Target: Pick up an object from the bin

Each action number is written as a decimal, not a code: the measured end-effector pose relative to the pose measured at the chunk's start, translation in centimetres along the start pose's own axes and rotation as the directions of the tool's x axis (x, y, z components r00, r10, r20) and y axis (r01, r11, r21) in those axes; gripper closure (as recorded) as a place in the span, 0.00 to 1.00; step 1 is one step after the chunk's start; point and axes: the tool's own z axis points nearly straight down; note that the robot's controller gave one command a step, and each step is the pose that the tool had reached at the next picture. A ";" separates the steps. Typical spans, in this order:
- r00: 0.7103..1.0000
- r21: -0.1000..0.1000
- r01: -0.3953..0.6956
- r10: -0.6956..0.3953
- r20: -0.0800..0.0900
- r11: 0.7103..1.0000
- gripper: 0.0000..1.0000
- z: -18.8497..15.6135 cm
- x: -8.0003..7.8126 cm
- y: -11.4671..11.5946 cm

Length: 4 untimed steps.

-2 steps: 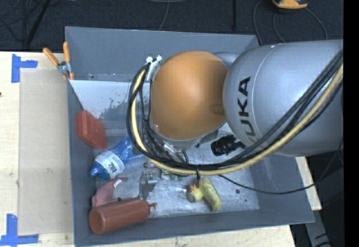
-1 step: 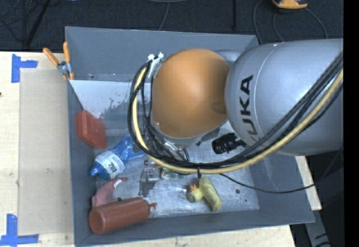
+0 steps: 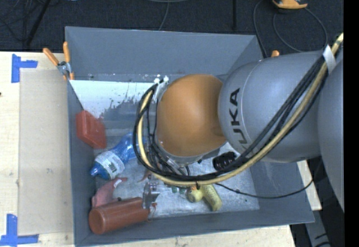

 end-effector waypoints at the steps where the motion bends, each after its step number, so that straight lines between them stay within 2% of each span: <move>1: 1.000 0.005 -0.008 0.008 -0.012 1.000 0.00 4.0 -0.8 -1.3; 2: 0.999 -0.002 -0.032 0.032 0.005 1.000 0.00 6.5 -2.3 -1.6; 3: 0.998 0.028 -0.051 0.051 0.028 0.998 0.00 9.0 -3.1 1.7; 4: 0.999 0.001 -0.055 0.055 -0.001 0.999 1.00 10.6 -1.3 3.0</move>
Offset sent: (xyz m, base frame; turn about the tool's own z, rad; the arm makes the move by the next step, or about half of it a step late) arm 0.0252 -0.0210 -0.1207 0.0672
